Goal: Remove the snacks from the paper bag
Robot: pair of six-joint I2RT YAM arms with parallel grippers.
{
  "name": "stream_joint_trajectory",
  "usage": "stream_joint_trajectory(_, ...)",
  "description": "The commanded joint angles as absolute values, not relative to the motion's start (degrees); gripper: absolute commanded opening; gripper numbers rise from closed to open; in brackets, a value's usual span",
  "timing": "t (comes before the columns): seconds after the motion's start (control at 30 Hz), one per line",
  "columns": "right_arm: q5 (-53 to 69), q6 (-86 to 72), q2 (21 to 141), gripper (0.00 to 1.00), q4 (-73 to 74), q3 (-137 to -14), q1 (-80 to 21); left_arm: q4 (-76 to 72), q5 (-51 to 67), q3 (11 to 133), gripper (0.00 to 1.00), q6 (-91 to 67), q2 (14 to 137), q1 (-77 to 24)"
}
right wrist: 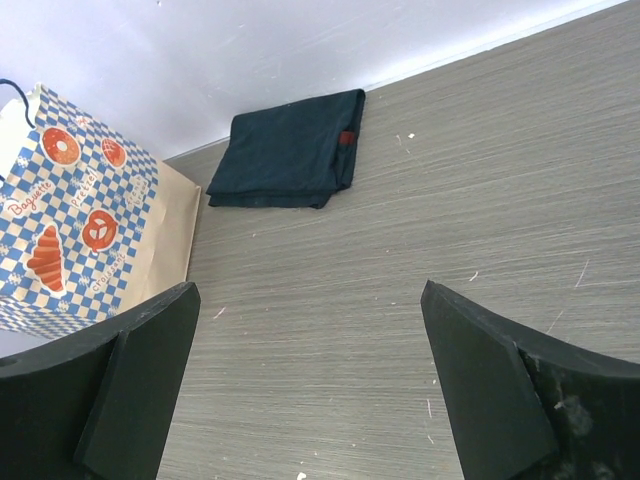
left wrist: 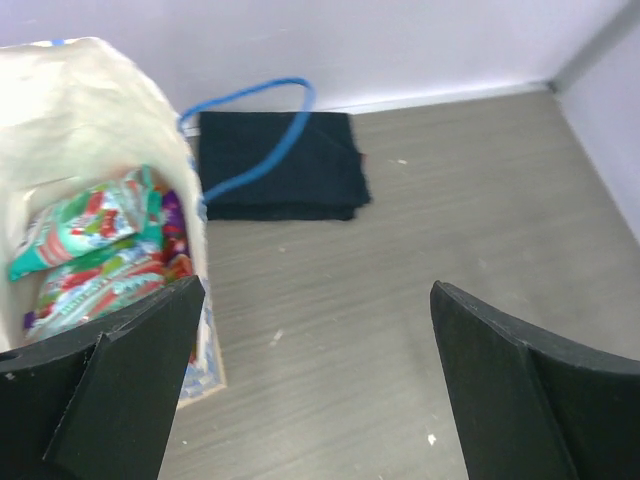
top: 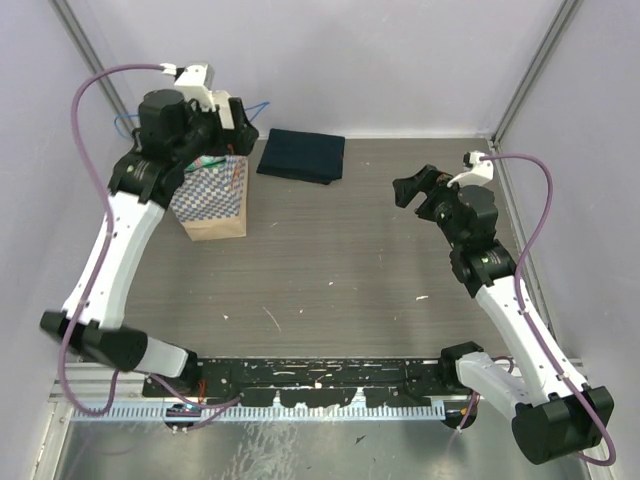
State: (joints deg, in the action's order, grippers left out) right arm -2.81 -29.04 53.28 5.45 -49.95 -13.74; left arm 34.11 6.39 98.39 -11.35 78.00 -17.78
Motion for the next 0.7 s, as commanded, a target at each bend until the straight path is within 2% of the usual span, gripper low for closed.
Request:
stream_joint_trajectory(0.0, -1.4, -28.6, 52.6, 0.99, 5.0, -52.9, -13.6, 34.5, -5.4, 105.7, 0.98, -10.0, 86.5, -17.9)
stream_joint_trajectory(0.23, -0.9, -26.3, 51.3, 0.99, 6.3, -52.9, -13.5, 28.8, -7.4, 105.3, 1.00, -2.9, 96.9, -17.3)
stream_joint_trajectory(0.43, 2.0, -26.8, 50.8, 0.99, 6.8, -52.0, -13.5, 31.3, -9.3, 111.4, 0.93, -1.3, 105.7, -15.4)
stream_joint_trajectory(0.5, 3.0, -26.5, 50.4, 0.99, 7.2, -51.6, -13.5, 32.3, -9.5, 113.0, 0.76, -0.4, 107.8, -15.2)
stream_joint_trajectory(0.57, 3.6, -26.2, 49.7, 1.00, 7.5, -51.4, -13.5, 33.5, -9.2, 114.2, 0.51, 0.1, 109.2, -15.1)
stream_joint_trajectory(0.67, 3.8, -26.2, 49.2, 1.00, 8.4, -51.5, -13.5, 33.9, -7.2, 114.9, 0.28, 0.3, 110.2, -15.1)
